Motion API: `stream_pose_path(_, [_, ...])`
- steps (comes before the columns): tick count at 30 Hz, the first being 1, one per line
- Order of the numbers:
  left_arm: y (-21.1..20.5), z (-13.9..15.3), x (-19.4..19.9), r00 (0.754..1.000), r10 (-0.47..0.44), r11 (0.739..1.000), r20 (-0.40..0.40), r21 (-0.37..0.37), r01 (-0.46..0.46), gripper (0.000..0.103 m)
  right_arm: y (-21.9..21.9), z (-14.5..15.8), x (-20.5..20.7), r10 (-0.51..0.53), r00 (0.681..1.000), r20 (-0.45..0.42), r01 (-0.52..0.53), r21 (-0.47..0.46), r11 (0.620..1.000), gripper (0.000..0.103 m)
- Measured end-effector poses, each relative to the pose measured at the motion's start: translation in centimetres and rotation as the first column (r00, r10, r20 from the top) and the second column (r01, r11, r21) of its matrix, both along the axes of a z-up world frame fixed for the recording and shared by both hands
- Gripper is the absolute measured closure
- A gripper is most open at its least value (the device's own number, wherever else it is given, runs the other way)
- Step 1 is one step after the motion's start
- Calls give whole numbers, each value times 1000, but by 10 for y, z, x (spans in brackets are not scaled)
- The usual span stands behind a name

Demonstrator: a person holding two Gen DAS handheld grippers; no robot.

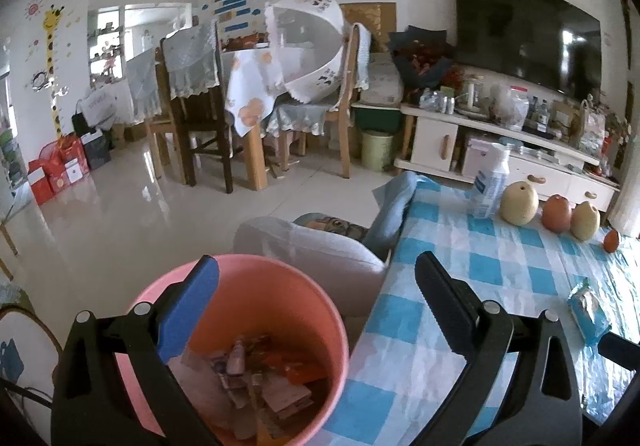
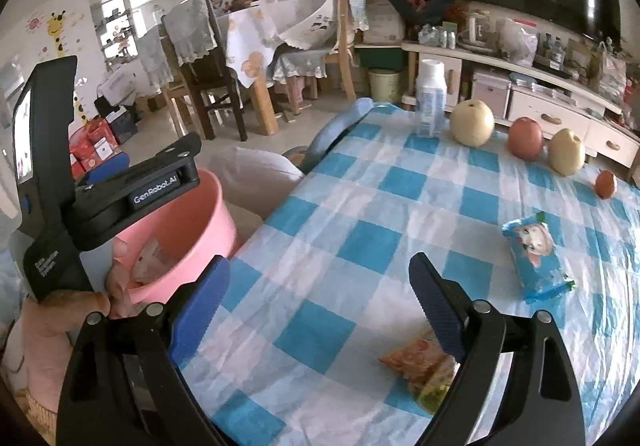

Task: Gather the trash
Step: 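Move both tools back over the table toward the remaining wrappers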

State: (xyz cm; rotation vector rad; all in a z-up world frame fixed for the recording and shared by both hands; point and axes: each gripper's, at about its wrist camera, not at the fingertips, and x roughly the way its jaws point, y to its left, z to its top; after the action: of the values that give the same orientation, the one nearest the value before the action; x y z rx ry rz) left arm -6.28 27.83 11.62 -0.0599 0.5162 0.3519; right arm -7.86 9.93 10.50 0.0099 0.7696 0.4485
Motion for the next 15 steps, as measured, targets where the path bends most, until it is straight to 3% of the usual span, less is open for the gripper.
stream_pose_path(15, [-46,-7,9,995,-96,995,-21,8,96,4,-40,-8,1,-63,998,23,63,-9,998,12])
